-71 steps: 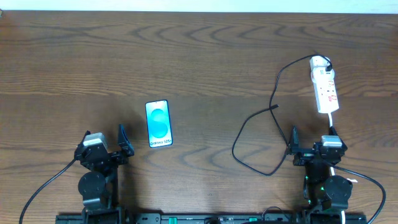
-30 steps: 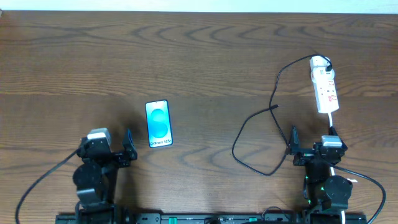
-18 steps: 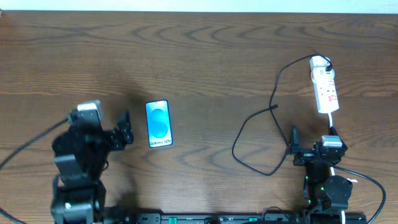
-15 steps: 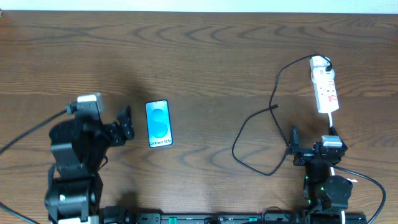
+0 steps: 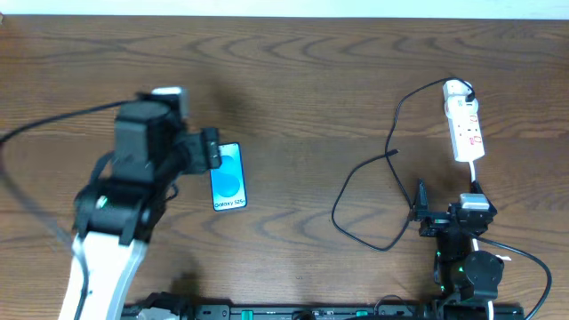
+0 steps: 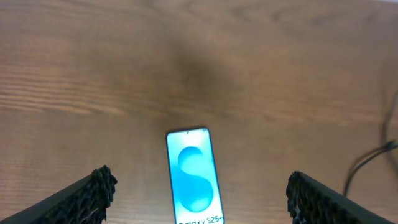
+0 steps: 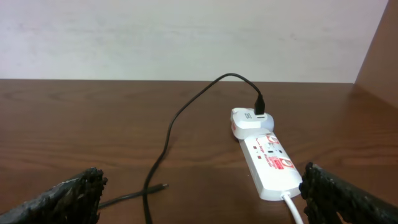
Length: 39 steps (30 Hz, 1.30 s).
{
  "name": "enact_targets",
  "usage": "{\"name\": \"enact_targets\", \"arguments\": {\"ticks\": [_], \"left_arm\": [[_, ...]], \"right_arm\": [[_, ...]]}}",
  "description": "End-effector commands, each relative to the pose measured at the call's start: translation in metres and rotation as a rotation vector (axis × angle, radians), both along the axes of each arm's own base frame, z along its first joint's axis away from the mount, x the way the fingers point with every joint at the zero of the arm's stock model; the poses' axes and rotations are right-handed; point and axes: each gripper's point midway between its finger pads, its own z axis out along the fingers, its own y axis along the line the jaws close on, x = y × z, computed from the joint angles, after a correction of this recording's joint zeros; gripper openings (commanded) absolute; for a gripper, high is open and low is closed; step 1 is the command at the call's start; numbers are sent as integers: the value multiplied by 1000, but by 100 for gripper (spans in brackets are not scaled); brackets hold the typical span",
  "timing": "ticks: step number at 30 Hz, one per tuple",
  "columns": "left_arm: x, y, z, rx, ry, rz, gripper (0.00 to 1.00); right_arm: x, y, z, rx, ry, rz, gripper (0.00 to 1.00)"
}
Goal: Plug charger to phone and switch on socket
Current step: 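Move the left gripper over the blue phone and lower onto it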
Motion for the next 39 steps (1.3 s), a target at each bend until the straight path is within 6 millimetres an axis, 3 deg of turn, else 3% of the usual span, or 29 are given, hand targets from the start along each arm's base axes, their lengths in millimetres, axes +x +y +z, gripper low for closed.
{"name": "enact_targets", "arguments": {"ticks": [1, 10, 22, 26, 27, 39], "left_arm": [[10, -2, -17, 74, 55, 20, 90], [7, -24, -89, 47, 334, -60, 91], [19, 1, -159, 96, 514, 65, 91], [17, 8, -173, 97, 555, 84, 91], [16, 7, -176, 94, 560, 83, 95], [10, -3, -207, 46, 647, 66, 98]], "right_arm": [[0, 0, 0, -12, 0, 1, 99], [0, 0, 0, -12, 0, 1, 99], [0, 0, 0, -12, 0, 1, 99], [0, 0, 0, -12, 0, 1, 99], [0, 0, 0, -12, 0, 1, 99], [0, 0, 0, -12, 0, 1, 99]]}}
